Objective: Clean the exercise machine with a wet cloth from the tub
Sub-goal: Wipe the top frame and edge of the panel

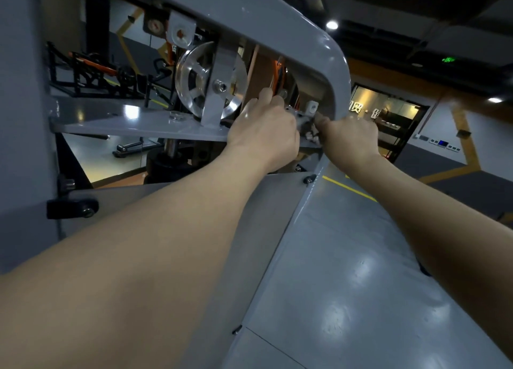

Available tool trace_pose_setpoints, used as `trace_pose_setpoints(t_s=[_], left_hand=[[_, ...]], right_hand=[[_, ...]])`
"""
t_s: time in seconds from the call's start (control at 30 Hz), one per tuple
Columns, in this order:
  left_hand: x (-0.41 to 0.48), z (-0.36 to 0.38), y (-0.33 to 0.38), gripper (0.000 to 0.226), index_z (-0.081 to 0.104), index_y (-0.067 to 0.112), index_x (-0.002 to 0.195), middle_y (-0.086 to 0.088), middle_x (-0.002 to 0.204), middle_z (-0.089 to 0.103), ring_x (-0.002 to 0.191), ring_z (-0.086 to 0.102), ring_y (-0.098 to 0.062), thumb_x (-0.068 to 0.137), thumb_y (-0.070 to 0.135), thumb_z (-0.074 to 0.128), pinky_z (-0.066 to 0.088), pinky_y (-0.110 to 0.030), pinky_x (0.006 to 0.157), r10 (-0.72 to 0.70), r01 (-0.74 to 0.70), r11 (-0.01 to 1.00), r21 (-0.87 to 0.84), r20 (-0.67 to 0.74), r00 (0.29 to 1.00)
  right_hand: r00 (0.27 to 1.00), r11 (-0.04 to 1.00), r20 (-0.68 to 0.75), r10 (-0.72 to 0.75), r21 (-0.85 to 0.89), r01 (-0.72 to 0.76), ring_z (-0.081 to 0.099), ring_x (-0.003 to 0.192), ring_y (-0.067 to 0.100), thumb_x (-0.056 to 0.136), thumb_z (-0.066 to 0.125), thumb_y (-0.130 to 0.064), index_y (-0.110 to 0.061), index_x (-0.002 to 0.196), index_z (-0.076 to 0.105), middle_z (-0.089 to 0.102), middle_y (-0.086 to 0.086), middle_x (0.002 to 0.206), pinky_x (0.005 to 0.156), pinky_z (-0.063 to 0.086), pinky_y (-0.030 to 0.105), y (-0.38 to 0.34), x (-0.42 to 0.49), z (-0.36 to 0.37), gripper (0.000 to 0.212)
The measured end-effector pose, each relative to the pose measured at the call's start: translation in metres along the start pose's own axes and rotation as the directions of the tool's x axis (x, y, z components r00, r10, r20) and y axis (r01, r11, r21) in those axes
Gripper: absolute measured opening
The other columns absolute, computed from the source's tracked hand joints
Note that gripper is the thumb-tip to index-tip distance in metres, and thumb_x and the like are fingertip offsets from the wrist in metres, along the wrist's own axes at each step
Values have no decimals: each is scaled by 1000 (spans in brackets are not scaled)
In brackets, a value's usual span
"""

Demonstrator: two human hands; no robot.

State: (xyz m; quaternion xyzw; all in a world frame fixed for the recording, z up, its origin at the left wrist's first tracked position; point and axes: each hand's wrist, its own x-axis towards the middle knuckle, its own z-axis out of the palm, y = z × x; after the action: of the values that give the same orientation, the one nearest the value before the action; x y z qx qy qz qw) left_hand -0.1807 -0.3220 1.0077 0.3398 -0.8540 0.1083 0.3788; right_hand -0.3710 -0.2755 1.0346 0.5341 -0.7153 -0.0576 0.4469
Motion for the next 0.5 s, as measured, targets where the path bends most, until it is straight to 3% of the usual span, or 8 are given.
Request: trace_pose_setpoints(t_s=[0.1, 0.2, 0.3, 0.4, 0.5], left_hand=[[-1, 1, 1, 37, 67, 7, 105, -12, 119, 58, 121, 42, -28, 102, 27, 37, 39, -41, 98, -15, 15, 1000, -24, 1, 1000], [1, 1, 1, 37, 67, 5, 106, -15, 120, 58, 121, 42, -31, 101, 26, 37, 38, -42, 99, -24, 24, 1000, -16, 1, 1000], [2, 0, 1, 39, 67, 4, 105, -16, 118, 59, 120, 42, -31, 101, 27, 35, 38, -42, 98, -21, 21, 999, 39, 4, 1000], [2, 0, 2, 40, 67, 4, 103, -17, 115, 59, 118, 42, -31, 101, 27, 34, 39, -42, 96, -15, 14, 998, 61, 14, 1000], [2, 1, 2, 40, 67, 4, 105, -16, 114, 59, 117, 42, -31, 101, 27, 34, 39, -42, 96, -16, 15, 998, 57, 15, 1000]], right_hand=[[997, 1000, -75, -7, -17, 5, 48, 58, 30, 102, 52, -19, -23, 130, 56, 43, 4, 61, 51, 23, 27, 5, 4, -14, 28], [996, 1000, -89, 11, 5, -11, 54, 64, 31, 104, 50, -25, -22, 134, 52, 43, 6, 67, 55, 29, 30, 6, 8, -21, 30], [1000, 999, 8, 12, 43, -13, 49, 64, 30, 104, 49, -19, -25, 134, 55, 33, 1, 64, 54, 25, 27, 1, -1, -8, 31], [995, 996, 104, 9, 86, -18, 40, 61, 25, 103, 52, -19, -29, 135, 55, 37, 0, 68, 48, 17, 24, 6, -5, -4, 34], [965, 967, 258, -41, 253, -26, 51, 76, 27, 104, 46, -28, -37, 147, 47, 59, 8, 96, 52, 34, 26, 20, -4, -13, 43]])
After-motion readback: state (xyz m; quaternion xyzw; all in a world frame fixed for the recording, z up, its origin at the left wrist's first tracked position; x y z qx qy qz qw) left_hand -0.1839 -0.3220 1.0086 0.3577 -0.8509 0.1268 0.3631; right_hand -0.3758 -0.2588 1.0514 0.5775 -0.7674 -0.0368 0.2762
